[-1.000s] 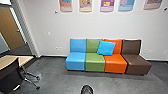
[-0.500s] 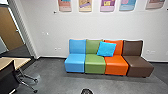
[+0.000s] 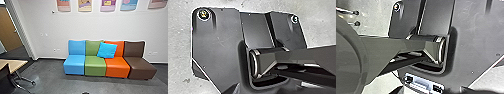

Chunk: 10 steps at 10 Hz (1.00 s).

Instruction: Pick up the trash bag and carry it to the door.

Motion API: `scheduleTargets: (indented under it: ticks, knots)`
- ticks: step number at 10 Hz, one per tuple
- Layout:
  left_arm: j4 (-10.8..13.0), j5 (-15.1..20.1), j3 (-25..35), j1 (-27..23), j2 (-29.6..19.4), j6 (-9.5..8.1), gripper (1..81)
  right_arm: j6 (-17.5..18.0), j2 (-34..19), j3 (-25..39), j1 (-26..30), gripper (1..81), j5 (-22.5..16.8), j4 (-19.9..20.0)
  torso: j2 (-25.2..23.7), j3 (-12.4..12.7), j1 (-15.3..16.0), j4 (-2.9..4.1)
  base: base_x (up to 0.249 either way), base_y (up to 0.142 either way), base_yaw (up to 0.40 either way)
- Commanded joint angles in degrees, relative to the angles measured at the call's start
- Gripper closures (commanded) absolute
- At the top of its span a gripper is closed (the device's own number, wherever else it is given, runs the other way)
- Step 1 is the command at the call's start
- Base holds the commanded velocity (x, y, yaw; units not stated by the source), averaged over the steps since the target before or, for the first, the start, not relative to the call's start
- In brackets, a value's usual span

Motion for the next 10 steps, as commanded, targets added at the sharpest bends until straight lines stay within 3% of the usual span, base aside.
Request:
scheduleTargets:
  ticks: [1,7,10]
  knots:
    - [-0.04,3.09,0.45,-1.94,-0.17,0.1,1.0,-0.33,-0.28,0.8,2.05,1.0,-3.86,0.27,0.0,0.0,0.0,0.0,0.163,0.0,0.0]
    - [-0.04,3.0,0.63,-2.02,-0.26,0.01,1.0,-0.33,-0.28,0.63,2.05,1.0,-3.86,0.18,0.0,0.0,0.02,0.0,0.13,0.0,0.0]
    - [-0.04,3.0,0.63,-1.85,-0.35,0.01,1.0,-0.33,-0.37,0.98,1.97,1.0,-3.95,0.18,0.0,0.0,0.05,0.0,0.028,0.0,0.0]
